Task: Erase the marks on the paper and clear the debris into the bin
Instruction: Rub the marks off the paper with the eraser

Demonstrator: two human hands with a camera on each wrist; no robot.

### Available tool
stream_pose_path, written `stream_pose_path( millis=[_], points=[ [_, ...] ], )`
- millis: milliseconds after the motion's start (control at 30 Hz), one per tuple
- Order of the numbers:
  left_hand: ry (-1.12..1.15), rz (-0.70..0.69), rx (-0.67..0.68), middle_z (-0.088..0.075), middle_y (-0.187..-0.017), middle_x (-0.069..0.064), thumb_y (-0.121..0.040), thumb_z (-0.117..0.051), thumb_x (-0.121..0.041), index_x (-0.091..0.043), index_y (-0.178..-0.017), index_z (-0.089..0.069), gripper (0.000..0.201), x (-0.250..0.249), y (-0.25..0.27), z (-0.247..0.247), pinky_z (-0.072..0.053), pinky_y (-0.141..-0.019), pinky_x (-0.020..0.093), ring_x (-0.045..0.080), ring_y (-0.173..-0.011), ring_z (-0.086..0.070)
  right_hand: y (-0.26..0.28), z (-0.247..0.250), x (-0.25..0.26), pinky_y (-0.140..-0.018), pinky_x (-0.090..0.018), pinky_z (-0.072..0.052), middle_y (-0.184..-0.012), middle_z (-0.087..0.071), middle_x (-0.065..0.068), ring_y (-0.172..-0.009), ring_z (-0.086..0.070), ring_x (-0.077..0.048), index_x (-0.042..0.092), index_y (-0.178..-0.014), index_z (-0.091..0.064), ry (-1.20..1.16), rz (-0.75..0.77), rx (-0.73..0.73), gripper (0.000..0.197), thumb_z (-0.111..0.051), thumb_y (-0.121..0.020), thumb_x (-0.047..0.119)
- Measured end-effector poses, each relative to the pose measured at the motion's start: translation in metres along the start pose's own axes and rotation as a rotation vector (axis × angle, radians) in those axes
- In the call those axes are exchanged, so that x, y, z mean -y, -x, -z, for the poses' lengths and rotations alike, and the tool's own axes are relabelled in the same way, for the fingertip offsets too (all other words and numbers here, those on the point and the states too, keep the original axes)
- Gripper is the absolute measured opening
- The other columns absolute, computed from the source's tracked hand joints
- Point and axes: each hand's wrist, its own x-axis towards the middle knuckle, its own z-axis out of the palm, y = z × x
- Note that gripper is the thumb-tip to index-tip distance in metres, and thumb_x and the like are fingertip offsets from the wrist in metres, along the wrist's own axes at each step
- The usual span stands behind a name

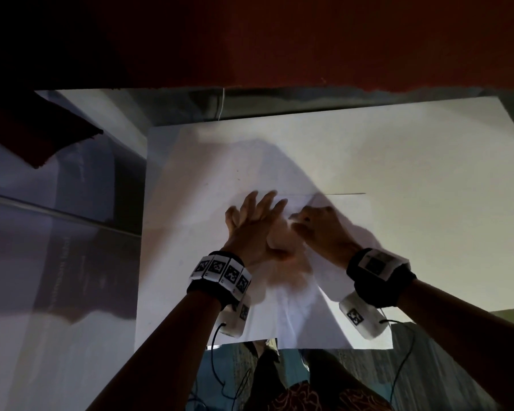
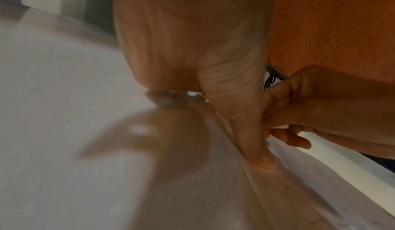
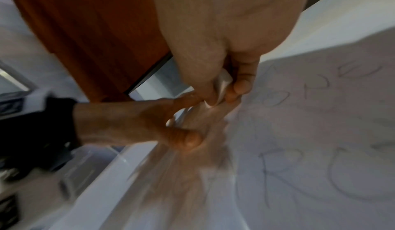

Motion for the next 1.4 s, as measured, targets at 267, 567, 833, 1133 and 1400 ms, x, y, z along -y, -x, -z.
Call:
stream_pose_path(
  millis=[267, 567, 833, 1133, 1400],
  points=[
    [0.004, 0.035, -0.031, 0.014, -0.167, -0.023, -0.059, -0.075, -0.082, -0.043, -0.161, 0.002, 0.134, -0.004, 0.005, 0.006, -0.002, -0.118, 0.058, 0.014, -0.153, 0.022, -0.023, 0.035, -0.01, -0.065, -0.038, -0.04, -0.065, -0.059, -0.005, -0.064, -0.053, -0.027, 0.008, -0.061, -0.056, -0.029, -0.204, -0.191, 0.032, -0.067, -0.086, 0.025],
    [0.034, 0.039, -0.038, 0.014, -0.167, -0.023, -0.062, -0.078, -0.076, -0.039, -0.161, 0.003, 0.133, -0.006, 0.006, 0.008, 0.002, -0.118, 0.055, 0.013, -0.153, 0.024, -0.031, 0.018, -0.015, -0.067, -0.032, -0.046, -0.078, -0.069, -0.003, -0.074, -0.063, -0.021, 0.009, -0.083, -0.068, -0.147, -0.138, -0.141, 0.009, -0.069, -0.083, 0.018],
    [0.069, 0.022, -0.042, 0.015, -0.167, -0.023, -0.063, -0.078, -0.074, -0.037, -0.162, 0.0, 0.132, -0.006, 0.006, 0.008, 0.001, -0.119, 0.054, 0.012, -0.152, 0.026, -0.016, -0.005, -0.013, -0.067, -0.031, -0.047, -0.079, -0.068, 0.001, -0.073, -0.063, -0.017, 0.012, -0.077, -0.064, -0.136, -0.052, -0.075, 0.011, -0.067, -0.087, 0.014],
    [0.078, 0.023, -0.018, 0.017, -0.167, -0.024, -0.063, -0.078, -0.074, -0.036, -0.162, 0.001, 0.132, -0.005, 0.006, 0.009, 0.004, -0.12, 0.056, 0.012, -0.151, 0.028, -0.02, 0.004, -0.021, -0.065, -0.034, -0.045, -0.076, -0.065, 0.0, -0.07, -0.06, -0.019, 0.011, -0.079, -0.062, -0.045, -0.034, -0.137, 0.012, -0.063, -0.089, 0.016],
    [0.068, 0.029, -0.034, 0.015, -0.166, -0.024, -0.06, -0.078, -0.076, -0.037, -0.162, 0.0, 0.134, -0.007, 0.004, 0.009, -0.001, -0.119, 0.055, 0.012, -0.152, 0.025, -0.002, -0.006, -0.014, -0.064, -0.027, -0.037, -0.074, -0.062, 0.004, -0.068, -0.059, -0.017, 0.019, -0.075, -0.055, -0.076, 0.044, -0.022, 0.016, -0.061, -0.09, 0.02]
  ],
)
